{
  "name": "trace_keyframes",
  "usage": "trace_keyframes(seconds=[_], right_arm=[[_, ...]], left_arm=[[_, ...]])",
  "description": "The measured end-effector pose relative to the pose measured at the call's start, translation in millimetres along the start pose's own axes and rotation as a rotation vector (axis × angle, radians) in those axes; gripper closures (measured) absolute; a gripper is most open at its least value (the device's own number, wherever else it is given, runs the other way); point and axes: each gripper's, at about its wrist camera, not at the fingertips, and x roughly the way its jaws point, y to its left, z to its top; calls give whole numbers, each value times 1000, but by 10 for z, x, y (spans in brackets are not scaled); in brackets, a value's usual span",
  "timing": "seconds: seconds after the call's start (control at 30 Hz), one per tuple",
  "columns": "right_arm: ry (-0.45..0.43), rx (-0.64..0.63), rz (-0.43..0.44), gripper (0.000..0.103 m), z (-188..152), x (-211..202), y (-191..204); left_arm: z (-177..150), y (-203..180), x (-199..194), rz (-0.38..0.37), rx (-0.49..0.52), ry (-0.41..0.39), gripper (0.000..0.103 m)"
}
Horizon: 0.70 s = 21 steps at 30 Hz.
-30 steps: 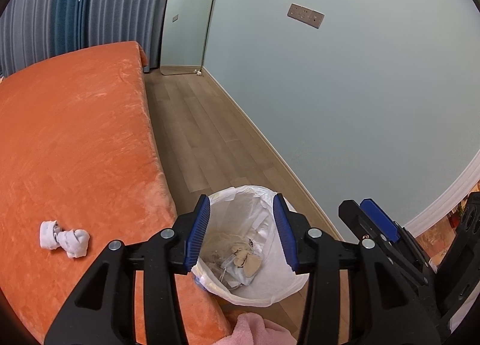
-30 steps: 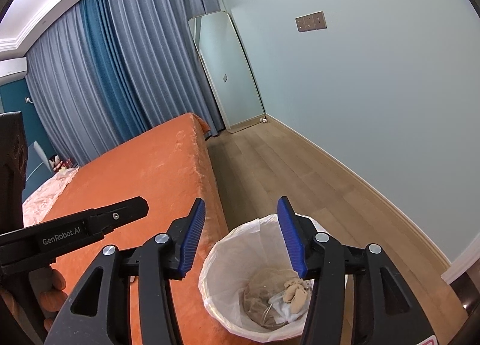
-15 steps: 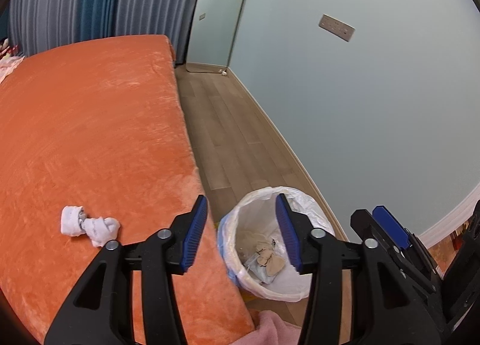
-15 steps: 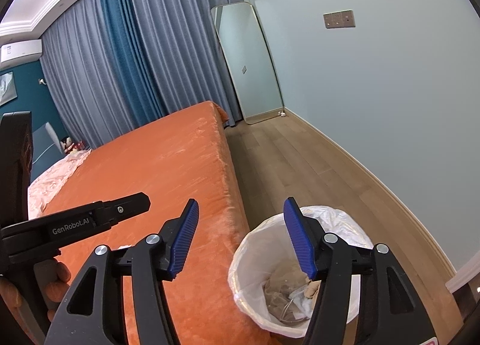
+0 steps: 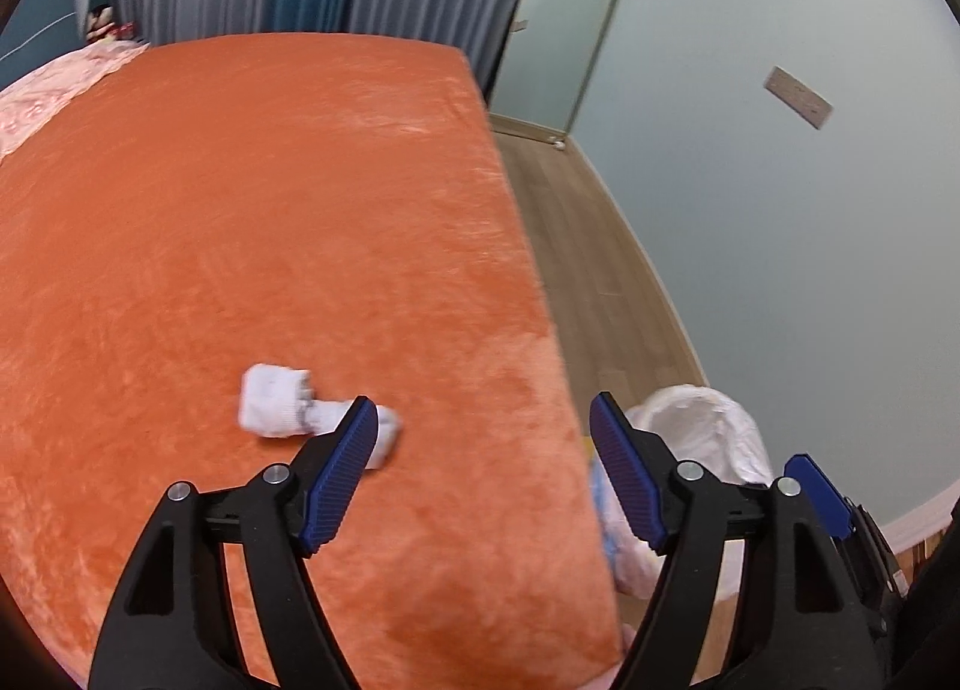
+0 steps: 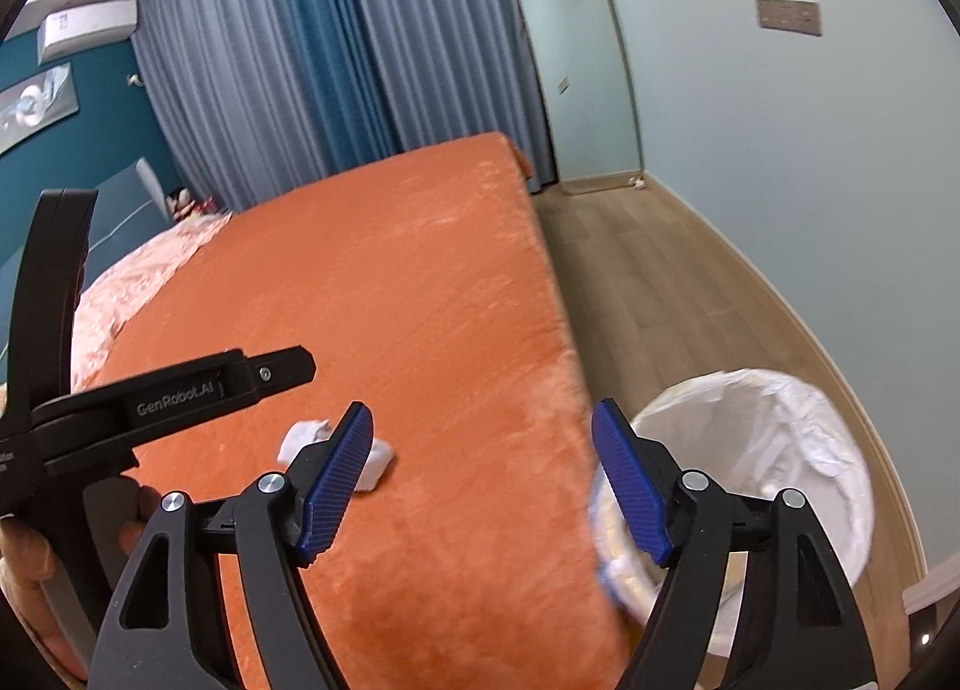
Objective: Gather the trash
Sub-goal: 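Move both tools back over the white socks on the bed, then grasp one white sock with the left tool while the right tool grasps the other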
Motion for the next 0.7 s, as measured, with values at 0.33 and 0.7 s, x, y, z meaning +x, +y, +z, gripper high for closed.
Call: trace_keyframes(seconds=[0.33,0.7], right_arm=[[167,-48,76,31,-281,862,540],[299,-77,108,33,-504,1838,916]], left_arm=[[-47,1003,433,104,-105,92,31],[-53,1543,1134,122,-166,214,32]])
